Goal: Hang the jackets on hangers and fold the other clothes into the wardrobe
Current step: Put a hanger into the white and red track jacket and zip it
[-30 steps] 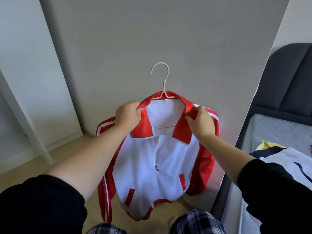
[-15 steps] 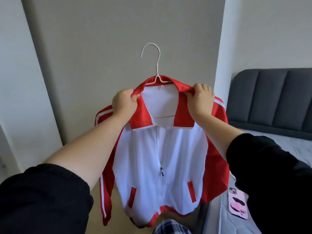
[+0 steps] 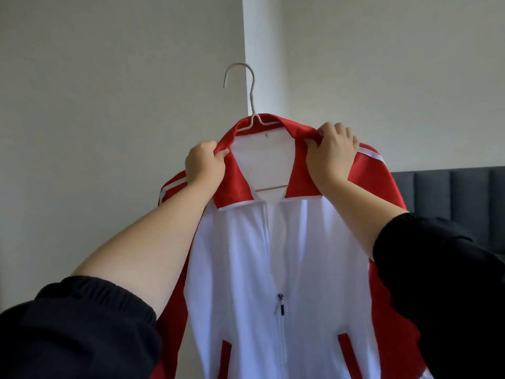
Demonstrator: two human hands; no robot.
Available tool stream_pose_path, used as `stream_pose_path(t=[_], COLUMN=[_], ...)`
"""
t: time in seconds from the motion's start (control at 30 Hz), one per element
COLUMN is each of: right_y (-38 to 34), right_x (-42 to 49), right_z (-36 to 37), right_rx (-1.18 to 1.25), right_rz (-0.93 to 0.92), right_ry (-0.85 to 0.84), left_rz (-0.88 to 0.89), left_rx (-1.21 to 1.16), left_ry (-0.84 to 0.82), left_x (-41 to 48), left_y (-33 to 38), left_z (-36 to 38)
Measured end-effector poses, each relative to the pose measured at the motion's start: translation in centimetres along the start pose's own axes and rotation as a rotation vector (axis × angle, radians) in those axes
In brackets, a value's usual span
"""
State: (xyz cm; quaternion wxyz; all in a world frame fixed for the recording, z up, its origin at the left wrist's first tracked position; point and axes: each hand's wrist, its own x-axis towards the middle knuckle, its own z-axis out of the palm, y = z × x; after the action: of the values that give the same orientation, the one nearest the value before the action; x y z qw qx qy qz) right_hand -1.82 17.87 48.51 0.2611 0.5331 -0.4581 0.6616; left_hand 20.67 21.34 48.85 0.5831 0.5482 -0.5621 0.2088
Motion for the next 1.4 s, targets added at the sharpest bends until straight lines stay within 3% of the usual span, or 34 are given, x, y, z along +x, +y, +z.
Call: stream_pose_path(t=[0.13,0.43,0.63,0.77,0.87,1.03,1.2,1.3,1.4], right_y=[2.9,15.6,24.9,29.0,30.7,32.5,33.3,32.8,32.0], right_x=[-0.3,-11.2,-20.7,-26.0,-29.2,-32.1,-36.3,-40.3,-44.5], right_z=[-2.6,-1.3,2.2,5.0,7.3,10.5,11.6,10.3,8.5], right_rx=[-0.058,-0.231,-0.371,-0.448,-0.418,-0.352,-0.251,-0.221,-0.249], right_rz=[0.016,0.117,0.188,0.191,0.34,0.582,0.598,0.532,0.605], right_ry=[0.024,-0.208,-0.387,-0.604,-0.708,-0.755,-0.936,-1.035,-1.253], left_rz=[-0.004,-0.106,-0.007,0.011,-0.076,-0.261,-0.206,-0.236,-0.316], left_rx=[-0.08,-0.119,0.198,0.325,0.363,0.157,-0.16,-0.109,-0.06], left_ry=[-0.078,-0.359,-0.46,-0.703,-0.839,-0.862,-1.23,-1.346,-1.462], left_x=[-3.0,-14.1,-22.6,-26.7,-29.0,-31.5,-36.1,-41.0,-46.1], left_y=[2.3,-0.1,-4.5,-7.9,-9.8,-12.0,-13.9,-15.0,-15.2], left_z=[2.3,15.1,24.7,29.3,32.3,36.1,38.5,37.6,36.1])
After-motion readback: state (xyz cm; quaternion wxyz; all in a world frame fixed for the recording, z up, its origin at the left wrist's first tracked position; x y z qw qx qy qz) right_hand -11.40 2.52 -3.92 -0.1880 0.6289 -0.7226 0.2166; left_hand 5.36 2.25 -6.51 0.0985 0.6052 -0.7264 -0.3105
